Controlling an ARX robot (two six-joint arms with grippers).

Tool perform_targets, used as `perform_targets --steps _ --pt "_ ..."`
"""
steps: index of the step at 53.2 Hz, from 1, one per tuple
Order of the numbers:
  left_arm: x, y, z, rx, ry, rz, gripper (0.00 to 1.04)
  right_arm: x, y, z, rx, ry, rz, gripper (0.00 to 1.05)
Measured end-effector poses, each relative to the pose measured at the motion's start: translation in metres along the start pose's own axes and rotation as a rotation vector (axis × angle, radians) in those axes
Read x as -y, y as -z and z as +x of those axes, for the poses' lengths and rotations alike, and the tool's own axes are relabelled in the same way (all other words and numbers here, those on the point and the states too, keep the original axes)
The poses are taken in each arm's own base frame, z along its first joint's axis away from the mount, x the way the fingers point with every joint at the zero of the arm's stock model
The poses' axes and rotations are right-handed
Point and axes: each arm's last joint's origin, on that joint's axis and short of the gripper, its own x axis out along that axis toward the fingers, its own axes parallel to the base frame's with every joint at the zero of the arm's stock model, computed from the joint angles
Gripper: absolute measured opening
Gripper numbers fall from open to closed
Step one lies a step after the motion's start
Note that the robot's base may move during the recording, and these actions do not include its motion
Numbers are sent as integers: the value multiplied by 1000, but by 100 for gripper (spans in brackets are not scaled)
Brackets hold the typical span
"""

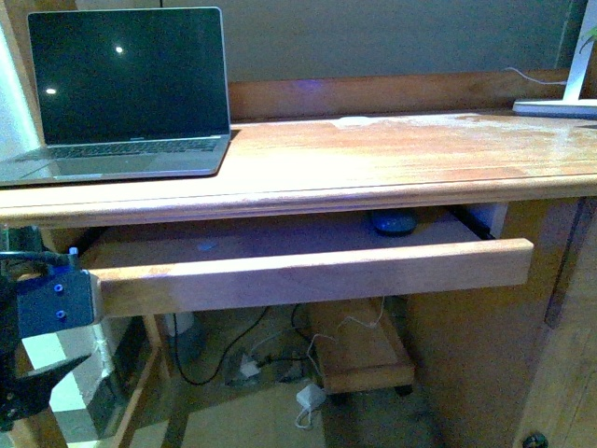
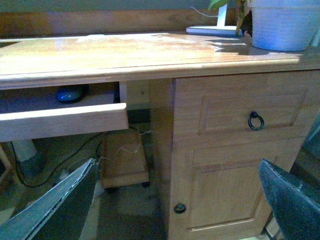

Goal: Place mouse

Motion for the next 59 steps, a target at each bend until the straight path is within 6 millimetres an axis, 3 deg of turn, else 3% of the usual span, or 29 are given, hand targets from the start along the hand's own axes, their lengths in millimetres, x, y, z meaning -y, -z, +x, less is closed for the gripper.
perform_targets --steps 17,21,25,30,33,40,46,59 --pt "42 -46 -68 251 173 -318 97 0 0 0 0 0 0 97" --pt "52 -61 -87 316 203 -482 97 0 0 0 0 0 0 97" --pt "55 -72 -106 295 97 -689 97 0 0 0 0 0 0 97" --pt "42 -83 -133 269 -82 -941 97 0 0 0 0 0 0 97" --pt "32 -91 -160 257 -237 -1111 97 0 0 0 0 0 0 97" --pt "49 -111 -212 305 -380 -1349 96 0 0 0 0 0 0 97" --pt "62 -112 -237 352 -689 -1286 74 0 0 0 0 0 0 97" --pt "83 -99 -232 322 -696 -1258 35 0 0 0 0 0 0 97"
